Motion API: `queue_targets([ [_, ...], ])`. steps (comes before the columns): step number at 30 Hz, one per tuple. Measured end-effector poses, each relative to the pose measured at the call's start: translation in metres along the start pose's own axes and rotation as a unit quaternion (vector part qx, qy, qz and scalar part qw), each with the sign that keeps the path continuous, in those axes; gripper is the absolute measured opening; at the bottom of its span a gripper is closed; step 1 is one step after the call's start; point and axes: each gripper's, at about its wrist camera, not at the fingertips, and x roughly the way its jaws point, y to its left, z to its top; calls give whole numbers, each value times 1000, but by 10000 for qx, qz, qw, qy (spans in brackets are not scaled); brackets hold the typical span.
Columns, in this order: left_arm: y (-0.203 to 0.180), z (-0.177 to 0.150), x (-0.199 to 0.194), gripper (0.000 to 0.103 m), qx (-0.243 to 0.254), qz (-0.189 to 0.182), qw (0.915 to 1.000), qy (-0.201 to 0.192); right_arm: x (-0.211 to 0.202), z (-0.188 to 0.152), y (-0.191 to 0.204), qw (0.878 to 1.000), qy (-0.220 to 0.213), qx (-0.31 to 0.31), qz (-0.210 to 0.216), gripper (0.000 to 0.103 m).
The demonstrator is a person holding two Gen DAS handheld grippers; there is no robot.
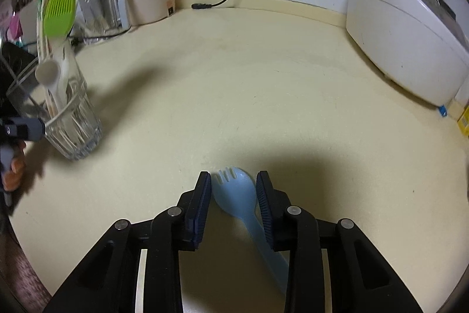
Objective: Organize utensils
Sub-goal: 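Grasp the light-blue spork by its handle with the right tool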
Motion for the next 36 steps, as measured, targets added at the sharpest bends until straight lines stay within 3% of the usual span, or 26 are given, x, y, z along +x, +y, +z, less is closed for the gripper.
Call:
queue_targets([
  [10,0,0,0,99,0,0,10000,1,0,-1,1,10000,0,-83,52,37],
  [13,0,0,0,99,0,0,10000,0,-1,-2,1,10000,-8,-89,33,31],
  [22,0,0,0,99,0,1,10000,1,-4,-4,-1,9999,-104,8,101,30],
  [26,0,0,0,99,1,1,10000,1,-18,-3,3,9988,-476,-33,108,30],
  [32,0,0,0,99,1,1,10000,1,-54,0,16,9899,-1400,-193,64,30],
  [36,0,0,0,99,0,1,10000,0,-68,1,19,9847,-1727,-181,138,30],
])
